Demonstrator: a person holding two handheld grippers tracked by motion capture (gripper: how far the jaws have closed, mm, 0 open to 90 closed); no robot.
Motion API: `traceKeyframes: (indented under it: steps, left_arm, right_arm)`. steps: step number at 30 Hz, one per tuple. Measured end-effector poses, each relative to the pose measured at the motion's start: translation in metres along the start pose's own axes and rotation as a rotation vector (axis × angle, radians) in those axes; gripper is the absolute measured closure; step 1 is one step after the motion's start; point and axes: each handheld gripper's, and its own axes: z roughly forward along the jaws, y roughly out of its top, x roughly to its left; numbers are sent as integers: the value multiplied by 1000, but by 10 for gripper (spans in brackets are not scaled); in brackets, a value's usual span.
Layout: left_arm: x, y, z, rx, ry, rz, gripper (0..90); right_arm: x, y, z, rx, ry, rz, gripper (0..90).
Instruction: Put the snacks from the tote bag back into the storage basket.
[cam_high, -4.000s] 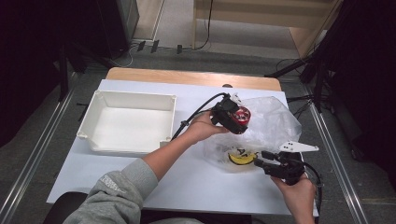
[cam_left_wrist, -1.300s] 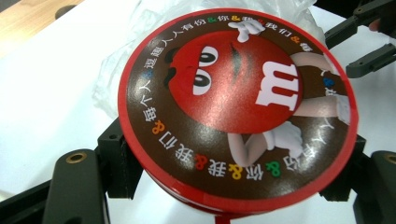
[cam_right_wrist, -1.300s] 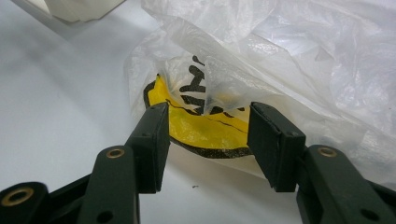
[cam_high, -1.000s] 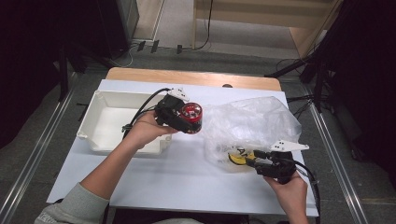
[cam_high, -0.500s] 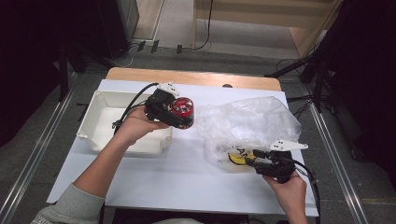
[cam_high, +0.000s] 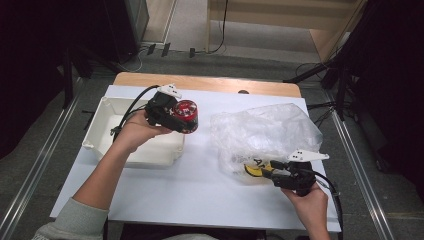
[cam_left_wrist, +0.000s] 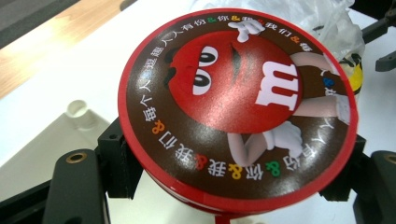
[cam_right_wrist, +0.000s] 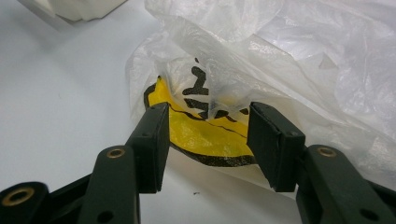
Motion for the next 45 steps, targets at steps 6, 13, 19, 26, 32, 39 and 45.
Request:
traceKeyframes:
  steps: [6, 13, 19, 26, 32, 39, 45]
  left_arm:
    - [8, -5, -6, 2, 14, -17, 261]
    - [16, -13, -7, 15, 31, -29, 261]
    - [21, -16, -7, 28, 54, -21, 261]
    - [28, -20, -11, 21, 70, -22, 261]
    - [36, -25, -16, 15, 84, -43, 260]
    - [44, -31, -16, 30, 118, -47, 260]
    - [50, -36, -14, 39, 136, -59, 261]
  right_arm:
    - [0, 0, 0, 7, 2, 2, 503]
    - [1, 0, 0, 6, -2, -7, 503]
    - [2, -1, 0, 9, -4, -11, 503]
    - [3, -1, -1, 4, -5, -18, 506]
    - [4, -1, -1, 7, -9, -21, 506]
    - [4, -1, -1, 14, -10, -23, 506]
    - [4, -2, -1, 15, -12, -26, 507]
